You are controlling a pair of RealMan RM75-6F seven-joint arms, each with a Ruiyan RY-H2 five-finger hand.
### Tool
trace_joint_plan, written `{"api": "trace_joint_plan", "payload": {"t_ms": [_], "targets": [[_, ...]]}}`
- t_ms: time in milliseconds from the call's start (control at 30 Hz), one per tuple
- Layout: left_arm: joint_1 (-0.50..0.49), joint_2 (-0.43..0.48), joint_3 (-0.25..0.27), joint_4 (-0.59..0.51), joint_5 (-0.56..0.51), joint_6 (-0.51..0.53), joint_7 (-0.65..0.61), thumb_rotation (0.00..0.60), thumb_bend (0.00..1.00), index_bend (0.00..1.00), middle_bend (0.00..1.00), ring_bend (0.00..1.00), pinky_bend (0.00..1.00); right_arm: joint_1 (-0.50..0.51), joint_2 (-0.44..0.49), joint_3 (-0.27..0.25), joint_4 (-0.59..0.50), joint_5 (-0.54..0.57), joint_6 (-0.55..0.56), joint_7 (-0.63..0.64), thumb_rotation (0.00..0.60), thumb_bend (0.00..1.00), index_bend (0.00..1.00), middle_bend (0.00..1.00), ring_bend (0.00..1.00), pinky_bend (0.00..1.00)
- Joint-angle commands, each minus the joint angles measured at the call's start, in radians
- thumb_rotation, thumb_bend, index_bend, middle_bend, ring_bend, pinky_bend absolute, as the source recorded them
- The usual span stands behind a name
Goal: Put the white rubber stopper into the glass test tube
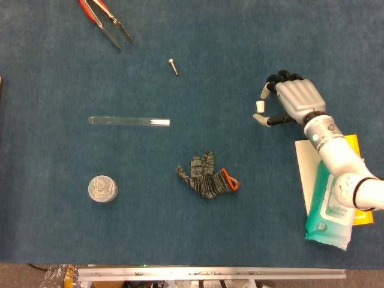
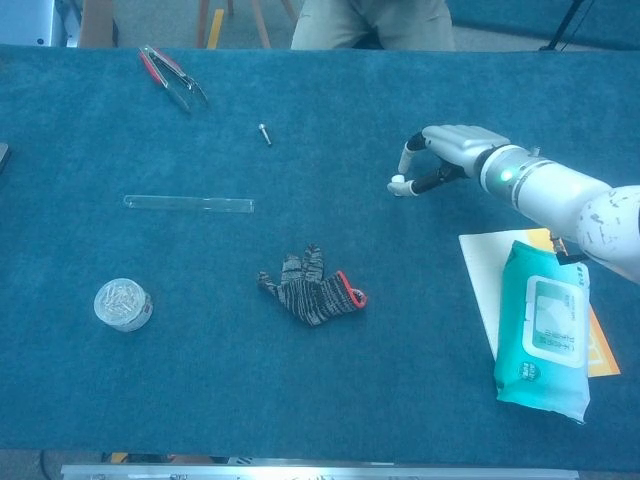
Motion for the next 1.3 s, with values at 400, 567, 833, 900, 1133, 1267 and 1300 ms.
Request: {"api": "trace_joint_plan", "payload": {"t_ms": [400, 567, 833, 900, 1133, 1267, 1300], "targets": [[0.004, -0.001, 0.002, 0.009, 0.000, 0.005, -0.011, 0.600, 0.34, 0.26, 0.23, 0.07, 0.08, 0.012, -0.004, -0.021, -0.005, -0.006, -0.011, 0.016, 0.275, 0.24, 0.33, 0.16, 0.01, 0.12], [0.006, -0.002, 0.003, 0.013, 0.002, 0.007, -0.017, 0.600, 0.34, 0.26, 0.23, 0.07, 0.08, 0.009, 0.013, -0.027, -0.035, -0.018, 0.006, 0.019, 0.275, 0.24, 0.33, 0.16, 0.01, 0.12], [0.007, -0.006, 0.005, 0.016, 0.007, 0.008, -0.019, 0.600, 0.34, 0.26, 0.23, 0.07, 0.08, 0.002, 0.049, -0.044, -0.099, -0.032, 0.026, 0.017, 0.276, 0.24, 0.33, 0.16, 0.01, 0.12], [0.008, -0.006, 0.006, 0.016, 0.009, 0.010, -0.019, 0.600, 0.34, 0.26, 0.23, 0.07, 0.08, 0.001, 0.059, -0.050, -0.116, -0.036, 0.033, 0.014, 0.275, 0.24, 0.33, 0.16, 0.01, 0.12], [0.011, -0.008, 0.010, 0.016, 0.015, 0.012, -0.019, 0.600, 0.34, 0.26, 0.23, 0.07, 0.08, -0.007, 0.080, -0.064, -0.162, -0.050, 0.056, 0.010, 0.276, 0.25, 0.33, 0.16, 0.01, 0.12], [0.013, -0.009, 0.012, 0.016, 0.021, 0.016, -0.020, 0.600, 0.34, 0.26, 0.23, 0.07, 0.08, -0.008, 0.086, -0.066, -0.175, -0.051, 0.065, 0.009, 0.275, 0.25, 0.33, 0.16, 0.01, 0.12], [0.013, -0.009, 0.012, 0.016, 0.021, 0.018, -0.021, 0.600, 0.34, 0.26, 0.23, 0.07, 0.08, -0.008, 0.087, -0.067, -0.178, -0.052, 0.068, 0.009, 0.276, 0.25, 0.33, 0.16, 0.01, 0.12]]}}
